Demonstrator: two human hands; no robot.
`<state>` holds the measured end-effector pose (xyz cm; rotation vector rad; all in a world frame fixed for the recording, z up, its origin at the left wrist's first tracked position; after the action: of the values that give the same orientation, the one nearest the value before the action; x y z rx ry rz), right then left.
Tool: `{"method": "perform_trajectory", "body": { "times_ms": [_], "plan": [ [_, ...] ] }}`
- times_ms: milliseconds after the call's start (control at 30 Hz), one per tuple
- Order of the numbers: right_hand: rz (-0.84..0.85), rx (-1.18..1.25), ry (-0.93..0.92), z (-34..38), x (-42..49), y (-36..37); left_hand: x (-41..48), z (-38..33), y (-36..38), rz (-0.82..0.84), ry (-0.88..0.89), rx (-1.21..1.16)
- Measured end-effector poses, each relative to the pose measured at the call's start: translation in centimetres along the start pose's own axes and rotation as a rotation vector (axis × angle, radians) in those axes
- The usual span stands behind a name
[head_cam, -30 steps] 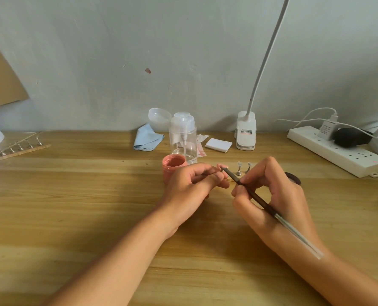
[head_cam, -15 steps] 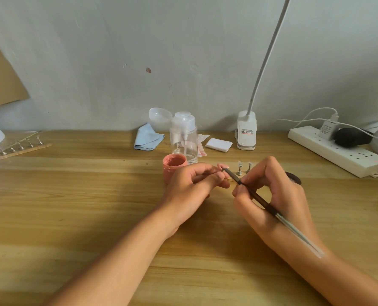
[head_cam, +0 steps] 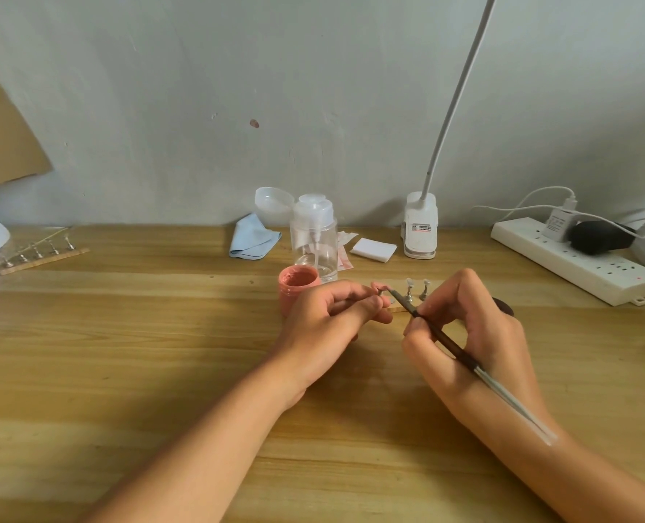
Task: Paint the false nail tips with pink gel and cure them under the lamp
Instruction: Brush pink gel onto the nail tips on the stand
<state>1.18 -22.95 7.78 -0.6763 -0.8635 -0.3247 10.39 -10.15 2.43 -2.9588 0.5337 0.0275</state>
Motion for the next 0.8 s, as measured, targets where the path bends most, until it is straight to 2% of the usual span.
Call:
{"method": "perform_trajectory", "body": {
  "times_ms": [200,400,667,800],
  "plan": [
    [-0.025,0.001,0.002,0.06,-0.06,-0.30,0.01,0.13,0.05,0.010,0.002,-0.022],
    [0.050,-0.022,-0.042,0.61,-0.06,0.50,-0.02,0.15,0.16,0.015,-0.002,-0.043],
    [-0.014,-0.007,-0.022,0.54,0.04,-0.17,-0.07,0.10,0.13,0.022,0.004,-0.038],
    [0.014,-0.013,-0.022,0.59,-0.06,0.05,-0.09,0.17,0.12,0.024,-0.001,-0.052]
  ]
}}
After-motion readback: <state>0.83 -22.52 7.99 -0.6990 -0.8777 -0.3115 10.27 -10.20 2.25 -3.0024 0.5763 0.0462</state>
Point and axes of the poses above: each hand's wrist, its own x-axis towards the middle knuckle, its own y-axis out of the palm, z = x × y, the point moved 9 cm from there along x, towards the middle knuckle, and after that the axes turned 13 degrees about -y, right-handed, at the moved point
